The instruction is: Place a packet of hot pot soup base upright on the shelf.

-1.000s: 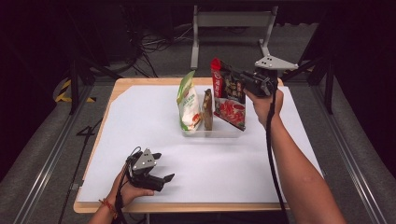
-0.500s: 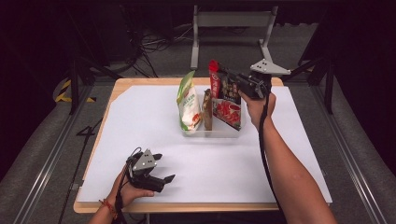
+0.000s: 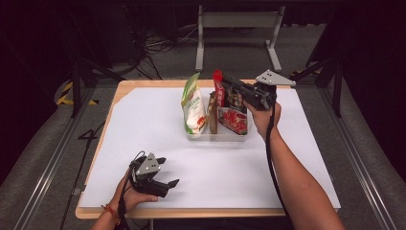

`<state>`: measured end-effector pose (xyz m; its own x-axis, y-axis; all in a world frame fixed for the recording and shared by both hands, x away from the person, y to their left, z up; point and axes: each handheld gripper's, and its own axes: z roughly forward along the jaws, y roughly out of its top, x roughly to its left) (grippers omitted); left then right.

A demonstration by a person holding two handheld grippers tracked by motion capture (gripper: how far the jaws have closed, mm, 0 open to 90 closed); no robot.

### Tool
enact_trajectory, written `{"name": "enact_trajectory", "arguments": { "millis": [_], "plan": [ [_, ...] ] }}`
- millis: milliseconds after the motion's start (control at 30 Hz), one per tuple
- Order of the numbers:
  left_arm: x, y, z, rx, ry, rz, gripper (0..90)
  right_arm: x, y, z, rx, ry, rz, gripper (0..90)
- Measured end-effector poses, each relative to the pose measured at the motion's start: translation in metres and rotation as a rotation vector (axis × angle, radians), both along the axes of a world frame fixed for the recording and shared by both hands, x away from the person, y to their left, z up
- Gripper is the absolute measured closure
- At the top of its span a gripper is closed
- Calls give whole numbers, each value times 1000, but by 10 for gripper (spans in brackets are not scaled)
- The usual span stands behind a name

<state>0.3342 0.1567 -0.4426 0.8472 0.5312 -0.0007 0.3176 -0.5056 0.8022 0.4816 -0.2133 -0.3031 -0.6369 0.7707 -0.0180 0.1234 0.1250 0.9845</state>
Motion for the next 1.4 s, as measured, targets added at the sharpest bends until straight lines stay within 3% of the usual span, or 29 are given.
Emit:
{"name": "enact_trajectory", "arguments": {
  "millis": [400,767,1033,1133,1233,1300,1400],
  "plan": [
    [3,1,0,-3,1,6,119,-10,-5,-9,-25,-5,36,868],
    [7,1,-1,-12,12,-2,119,-14,-10,-11,-85,1,50,847],
    [5,2,-2,-8,17,-5,119,-17,-16,-11,-137,-8,28,844],
    [4,2,-2,-4,10,-2,119,-17,-22,-13,-113,2,25,842],
    [4,1,-2,-5,10,0,119,-18,-26,-13,-119,1,17,837],
    [4,0,-1,4,7,0,119,-19,-28,-11,-152,-17,-4,836],
    [3,-2,0,10,-1,-5,119,-19,-32,-11,-144,-7,-3,818]
  ]
}}
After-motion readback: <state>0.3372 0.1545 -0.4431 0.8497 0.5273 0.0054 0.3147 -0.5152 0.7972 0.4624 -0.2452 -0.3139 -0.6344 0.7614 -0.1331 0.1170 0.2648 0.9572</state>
